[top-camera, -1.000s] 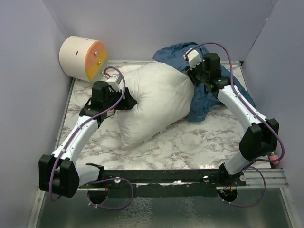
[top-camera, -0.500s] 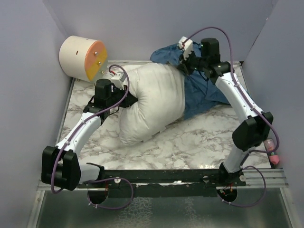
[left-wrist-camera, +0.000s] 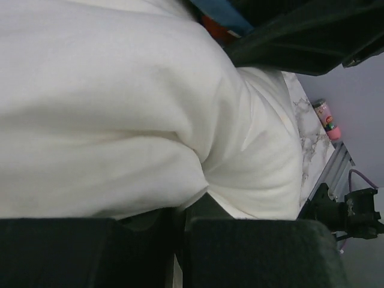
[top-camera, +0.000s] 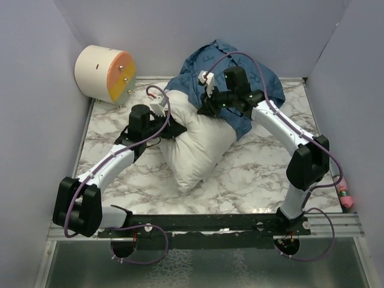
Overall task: Put the pillow into the pillowcase
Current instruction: Stuff the pillow into the pillowcase.
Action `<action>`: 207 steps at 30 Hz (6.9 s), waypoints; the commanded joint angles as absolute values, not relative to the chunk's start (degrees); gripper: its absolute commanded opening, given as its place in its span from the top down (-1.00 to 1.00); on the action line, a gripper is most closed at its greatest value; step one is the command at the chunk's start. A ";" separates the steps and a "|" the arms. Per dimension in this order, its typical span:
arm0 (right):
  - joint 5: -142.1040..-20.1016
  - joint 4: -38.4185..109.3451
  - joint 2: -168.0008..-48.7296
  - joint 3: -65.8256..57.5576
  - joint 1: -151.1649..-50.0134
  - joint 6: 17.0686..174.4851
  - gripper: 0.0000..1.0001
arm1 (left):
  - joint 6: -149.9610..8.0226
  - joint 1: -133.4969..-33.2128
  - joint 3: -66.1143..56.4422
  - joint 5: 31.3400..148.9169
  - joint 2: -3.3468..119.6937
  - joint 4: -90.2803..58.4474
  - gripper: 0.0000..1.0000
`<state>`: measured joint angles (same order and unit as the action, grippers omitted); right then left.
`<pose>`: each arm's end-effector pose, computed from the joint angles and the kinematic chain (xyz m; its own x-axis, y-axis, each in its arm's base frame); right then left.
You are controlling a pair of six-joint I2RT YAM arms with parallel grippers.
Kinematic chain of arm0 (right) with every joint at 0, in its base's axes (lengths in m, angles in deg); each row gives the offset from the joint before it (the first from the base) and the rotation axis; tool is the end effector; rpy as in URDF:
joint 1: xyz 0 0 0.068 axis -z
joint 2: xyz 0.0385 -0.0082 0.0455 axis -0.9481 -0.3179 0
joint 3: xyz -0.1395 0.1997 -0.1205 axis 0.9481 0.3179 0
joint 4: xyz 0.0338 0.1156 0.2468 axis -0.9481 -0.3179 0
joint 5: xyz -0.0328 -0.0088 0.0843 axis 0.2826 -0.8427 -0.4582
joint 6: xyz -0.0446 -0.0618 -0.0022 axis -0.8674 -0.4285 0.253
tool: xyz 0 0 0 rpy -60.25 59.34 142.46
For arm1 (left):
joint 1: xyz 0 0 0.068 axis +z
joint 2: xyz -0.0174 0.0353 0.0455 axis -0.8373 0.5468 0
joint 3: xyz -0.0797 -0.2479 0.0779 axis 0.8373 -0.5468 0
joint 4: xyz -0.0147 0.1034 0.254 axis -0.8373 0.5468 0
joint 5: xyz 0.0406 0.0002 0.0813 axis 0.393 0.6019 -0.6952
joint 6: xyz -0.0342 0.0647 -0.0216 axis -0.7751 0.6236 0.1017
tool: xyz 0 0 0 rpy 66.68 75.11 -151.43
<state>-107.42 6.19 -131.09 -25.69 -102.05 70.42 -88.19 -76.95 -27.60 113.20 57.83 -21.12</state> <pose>0.3686 0.2598 0.3227 -0.2281 -0.4413 -0.8679 -0.9294 0.3642 0.0591 0.3024 -0.1464 0.2687 -0.6238 -0.2099 -0.7529 0.5209 0.6066 -0.6007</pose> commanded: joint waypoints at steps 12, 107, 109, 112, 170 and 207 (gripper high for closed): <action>-118.34 18.88 -92.66 7.07 -84.40 68.83 -1.00 | -92.97 -74.63 -40.69 103.82 43.82 -26.29 0.77; -158.32 28.86 -97.77 18.54 -66.98 79.57 -0.76 | -9.11 -142.95 -35.24 38.94 44.15 -10.89 -0.70; -158.36 28.01 -98.30 18.35 -66.98 79.00 -0.76 | -6.81 -142.92 -36.79 38.67 45.60 -12.64 -0.71; -158.35 26.25 -98.88 17.83 -66.98 77.59 -0.76 | -3.89 -142.96 -38.18 38.81 48.66 -16.11 -0.73; -123.79 -5.31 -88.97 -6.32 -66.90 59.17 -0.87 | -116.79 -76.42 -6.12 132.91 55.81 -43.53 1.00; -87.42 54.19 -108.91 18.00 -78.67 82.84 0.44 | -115.68 -64.60 -20.33 132.55 63.03 -54.78 1.00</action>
<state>-89.14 48.68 -107.86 19.95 -78.66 82.72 -118.04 -65.04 -20.25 131.93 63.12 -51.75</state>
